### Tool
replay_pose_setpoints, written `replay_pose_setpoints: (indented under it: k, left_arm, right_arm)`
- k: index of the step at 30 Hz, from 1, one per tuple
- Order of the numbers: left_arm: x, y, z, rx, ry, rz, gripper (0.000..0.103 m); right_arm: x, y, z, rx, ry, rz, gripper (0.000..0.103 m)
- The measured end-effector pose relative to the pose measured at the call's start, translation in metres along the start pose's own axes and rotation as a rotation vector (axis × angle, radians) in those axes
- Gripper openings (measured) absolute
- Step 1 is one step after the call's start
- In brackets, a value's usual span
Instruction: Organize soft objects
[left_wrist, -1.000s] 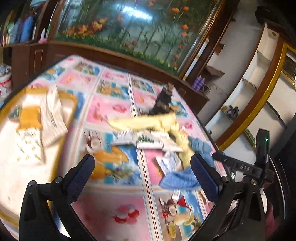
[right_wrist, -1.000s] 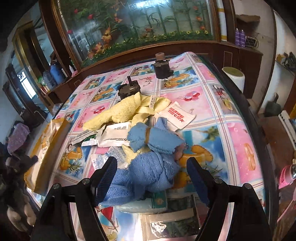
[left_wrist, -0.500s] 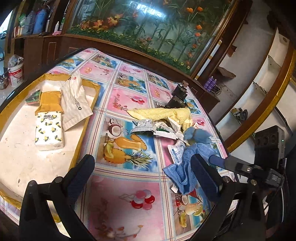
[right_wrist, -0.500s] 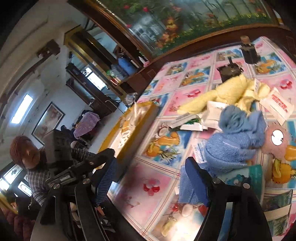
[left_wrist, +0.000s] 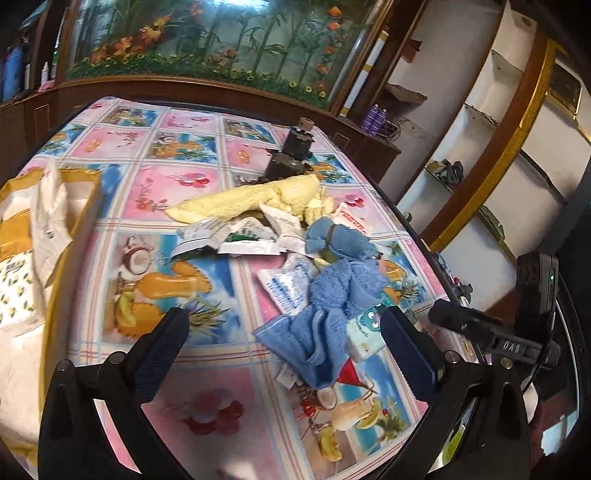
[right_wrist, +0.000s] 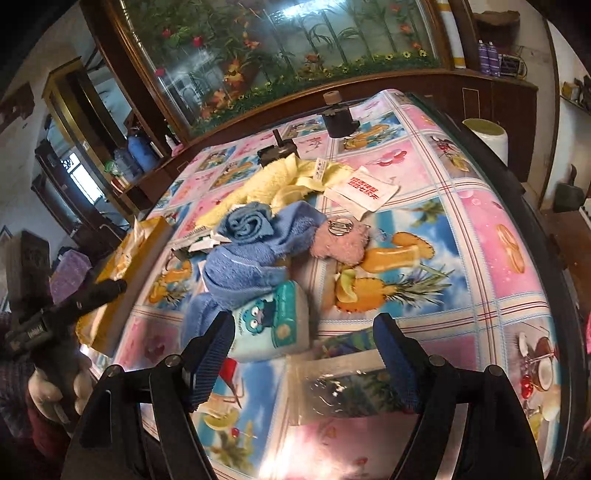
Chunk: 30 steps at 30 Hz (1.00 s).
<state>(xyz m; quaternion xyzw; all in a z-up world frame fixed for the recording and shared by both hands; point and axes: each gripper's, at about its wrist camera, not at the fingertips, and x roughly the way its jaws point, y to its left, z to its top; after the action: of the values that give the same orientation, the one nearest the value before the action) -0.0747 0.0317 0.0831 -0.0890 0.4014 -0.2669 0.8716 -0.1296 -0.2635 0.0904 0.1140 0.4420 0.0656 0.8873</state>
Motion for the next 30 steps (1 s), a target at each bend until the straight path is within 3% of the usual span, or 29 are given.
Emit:
replay_pose_setpoints:
  k: [4,9,12,15,16,18,19,21,27,30]
  left_arm:
    - [0.033,-0.024,0.013,0.054,0.03,-0.023,0.103]
    - [0.078,-0.052,0.018,0.165,0.093,-0.005,0.103]
    - [0.102,-0.062,0.018,0.23,0.125,0.054,0.103]
    - [0.113,-0.068,0.016,0.26,0.147,0.067,0.103]
    - [0.114,-0.068,0.015,0.26,0.151,0.054,0.099]
    - [0.11,-0.067,0.015,0.26,0.148,0.041,0.076]
    - [0.108,-0.065,0.016,0.25,0.158,0.015,0.052]
    - [0.098,-0.056,0.021,0.183,0.168,-0.055,0.048]
    - [0.054,-0.038,0.023,0.094,0.102,-0.12,0.048]
    - [0.029,-0.026,0.021,0.042,0.06,-0.164,0.048]
  right_arm:
    - [0.002,0.0,-0.01,-0.059,0.021,-0.079,0.08]
    - [0.004,-0.01,-0.021,-0.032,0.041,-0.065,0.08]
    - [0.005,-0.016,-0.024,-0.011,0.045,-0.064,0.08]
    - [0.003,-0.022,-0.027,0.0,0.049,-0.067,0.08]
    - [0.004,-0.023,-0.027,0.001,0.052,-0.068,0.08]
    - [0.006,-0.025,-0.029,0.003,0.066,-0.071,0.08]
    - [0.009,-0.025,-0.029,0.003,0.073,-0.072,0.08]
    - [0.01,-0.023,-0.029,0.004,0.072,-0.079,0.08]
    - [0.008,0.004,-0.015,-0.054,0.036,-0.056,0.081]
    - [0.009,0.029,-0.009,-0.155,-0.008,-0.168,0.081]
